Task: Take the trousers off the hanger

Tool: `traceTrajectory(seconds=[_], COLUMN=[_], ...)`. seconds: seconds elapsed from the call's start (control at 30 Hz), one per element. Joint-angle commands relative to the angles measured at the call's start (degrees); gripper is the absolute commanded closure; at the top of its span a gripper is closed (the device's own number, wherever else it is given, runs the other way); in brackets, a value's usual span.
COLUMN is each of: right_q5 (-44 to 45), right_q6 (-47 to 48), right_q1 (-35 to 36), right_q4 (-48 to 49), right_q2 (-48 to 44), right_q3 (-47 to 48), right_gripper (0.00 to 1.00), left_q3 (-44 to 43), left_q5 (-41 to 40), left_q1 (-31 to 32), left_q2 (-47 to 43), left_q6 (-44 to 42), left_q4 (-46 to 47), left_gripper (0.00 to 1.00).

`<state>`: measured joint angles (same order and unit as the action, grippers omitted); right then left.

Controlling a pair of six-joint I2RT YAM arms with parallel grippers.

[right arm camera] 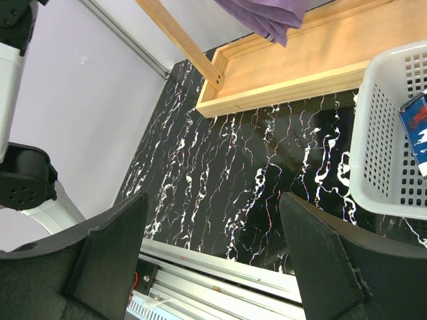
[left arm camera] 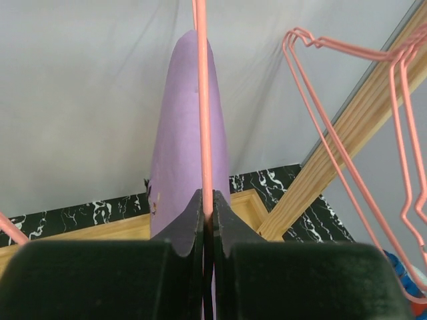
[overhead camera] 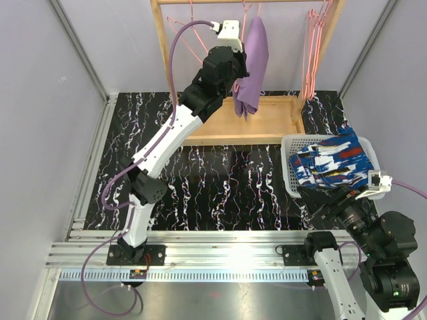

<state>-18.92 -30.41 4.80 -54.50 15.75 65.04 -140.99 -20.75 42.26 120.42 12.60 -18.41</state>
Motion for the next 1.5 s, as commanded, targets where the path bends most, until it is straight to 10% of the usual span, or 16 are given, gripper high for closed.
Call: traceTrajectory(seconds=[0.0,0.5,0.87,1.47], right_q5=[0.99,-4.47,-16.94,8.42], right_q6=[0.88,19.16,9.67,34.00], right_q1=[0.56,5.65,9.88,30.35], right_q4=[1.32,3.44,19.07,13.98], right_q2=[-0.72,7.01,22.56,36.28], right_q3=[0.36,4.48,3.17,13.54], right_gripper=[0.12,0.01,0.01,0.00], left_q3=[-1.22,14.85,28.22,20.85], left_q5=[-0.08,-4.91,-19.58,-27.50], left_q1=[-0.07,6.16,16.79,20.41], left_q2=[-7.30,-22.59,-35.60,-32.71], left_q6=[1.19,3.66,7.68,21.06], left_q4=[7.61,5.76,5.24,-12.16], left_gripper=[1.00,1.00,1.00,1.00])
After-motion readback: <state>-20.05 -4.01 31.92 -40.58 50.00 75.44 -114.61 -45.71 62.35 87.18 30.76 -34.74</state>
